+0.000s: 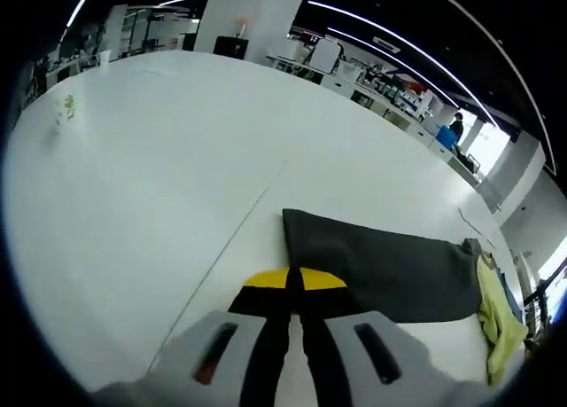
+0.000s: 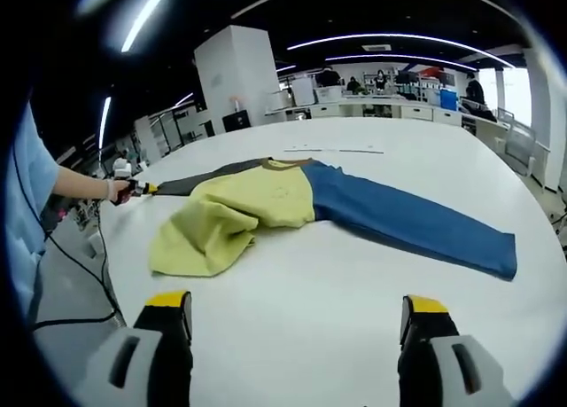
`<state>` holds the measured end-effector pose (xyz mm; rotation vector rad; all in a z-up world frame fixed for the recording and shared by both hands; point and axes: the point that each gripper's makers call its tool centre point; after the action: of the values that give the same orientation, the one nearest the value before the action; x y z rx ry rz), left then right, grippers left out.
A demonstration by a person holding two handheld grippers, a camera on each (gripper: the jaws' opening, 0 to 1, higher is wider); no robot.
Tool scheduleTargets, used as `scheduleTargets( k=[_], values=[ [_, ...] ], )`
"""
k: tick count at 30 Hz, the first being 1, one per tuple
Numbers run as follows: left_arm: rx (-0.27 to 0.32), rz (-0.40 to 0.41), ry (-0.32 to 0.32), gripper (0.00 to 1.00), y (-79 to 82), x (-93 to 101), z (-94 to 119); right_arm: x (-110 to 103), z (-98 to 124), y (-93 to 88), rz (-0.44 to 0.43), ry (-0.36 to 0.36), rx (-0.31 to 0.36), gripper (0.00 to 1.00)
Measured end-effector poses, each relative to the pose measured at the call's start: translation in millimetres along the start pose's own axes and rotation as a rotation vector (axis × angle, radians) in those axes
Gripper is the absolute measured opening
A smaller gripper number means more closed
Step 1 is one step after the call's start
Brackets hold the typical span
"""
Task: Fold the garment on the visible template until the final outline fits inside the template.
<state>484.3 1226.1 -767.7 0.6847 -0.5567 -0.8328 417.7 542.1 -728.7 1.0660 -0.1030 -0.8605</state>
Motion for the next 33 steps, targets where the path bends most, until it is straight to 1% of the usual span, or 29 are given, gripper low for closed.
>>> scheduleTargets(
  k=[1,2,4,5,6,8,9,11,12,14,15,16,17,18,20,21,23,25,28,31,32,33],
  values=[
    [0.011,-0.018,-0.019,0.08,0.2,5.0,1,0,0,0.2,-0.003,0.001,0.003,0.99],
    [0.012,-0.017,-0.022,0.14,0.9,7.8,3,0,-1,0.2,-0.005,0.003,0.004,0.99],
    [0.033,-0.092,-0.038,0.3,2.8,15.3,5,0,-2,0.3,-0.007,0.005,0.005,0.99],
    [0.027,-0.129,-0.038,0.36,0.5,18.8,6,0,-3,0.4,-0.006,0.007,0.004,0.99],
    [0.014,-0.147,-0.052,0.4,-2.2,22.7,7,0,-3,0.6,-0.004,0.008,0.004,0.99],
    [0.021,-0.163,-0.085,0.43,-2.9,33.9,11,-1,-4,3.2,-0.004,0.015,0.013,0.99],
    [0.031,-0.165,-0.094,0.46,-1.1,36.8,12,-2,-5,4.5,-0.003,0.016,0.017,0.99],
    [0.037,-0.168,-0.116,0.55,0.0,43.5,14,-3,-5,6.1,-0.001,0.021,0.02,0.99],
    [0.036,-0.174,-0.127,0.62,0.3,47.4,15,-2,-5,5.6,0.001,0.024,0.019,0.99],
    [0.044,-0.212,-0.144,0.69,1.3,52.8,19,-2,-5,5.9,-0.003,0.033,0.021,0.99],
    [0.046,-0.215,-0.148,0.73,1.7,54.0,20,-2,-4,6.4,-0.003,0.033,0.023,0.99],
    [0.055,-0.222,-0.169,0.76,2.9,58.9,23,-2,-3,7.0,0.0,0.033,0.026,0.99],
    [0.052,-0.22,-0.176,0.81,3.3,60.2,24,-1,-2,7.8,0.0,0.032,0.03,0.99],
    [0.051,-0.232,-0.196,0.88,2.8,64.5,27,-2,-1,8.0,-0.002,0.031,0.033,0.99],
    [0.052,-0.267,-0.227,0.96,1.3,70.4,31,-1,1,7.7,-0.005,0.029,0.038,0.99],
    [0.053,-0.279,-0.253,0.99,0.7,74.1,34,-1,2,6.9,-0.007,0.026,0.037,0.99],
    [0.048,-0.288,-0.315,0.98,-1.1,83.1,42,-2,3,6.3,-0.007,0.026,0.039,0.99],
    [0.05,-0.294,-0.356,0.99,-1.4,88.7,48,-3,4,5.7,-0.009,0.027,0.041,0.99],
    [0.04,-0.331,-0.376,0.99,-3.8,89.5,52,-4,5,6.3,-0.009,0.026,0.047,0.99],
    [0.029,-0.336,-0.409,0.99,-5.8,92.5,60,-4,6,7.1,-0.008,0.026,0.05,0.99],
    [0.037,-0.35,-0.435,0.99,-6.4,96.1,65,-5,6,8.2,-0.006,0.026,0.052,0.99],
    [0.035,-0.358,-0.444,0.99,-7.2,97.3,68,-5,6,9.0,-0.005,0.027,0.053,0.99]
  ],
)
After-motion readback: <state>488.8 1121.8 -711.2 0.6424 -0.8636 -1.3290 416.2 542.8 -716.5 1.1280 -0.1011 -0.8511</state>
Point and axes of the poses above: the point that each gripper's makers call its tool centre point, and the gripper's own axes: z roughly backward along the fingers, x roughly to its right, y roughly out of its top, and after that the axes turned 13 degrees about y, right-handed
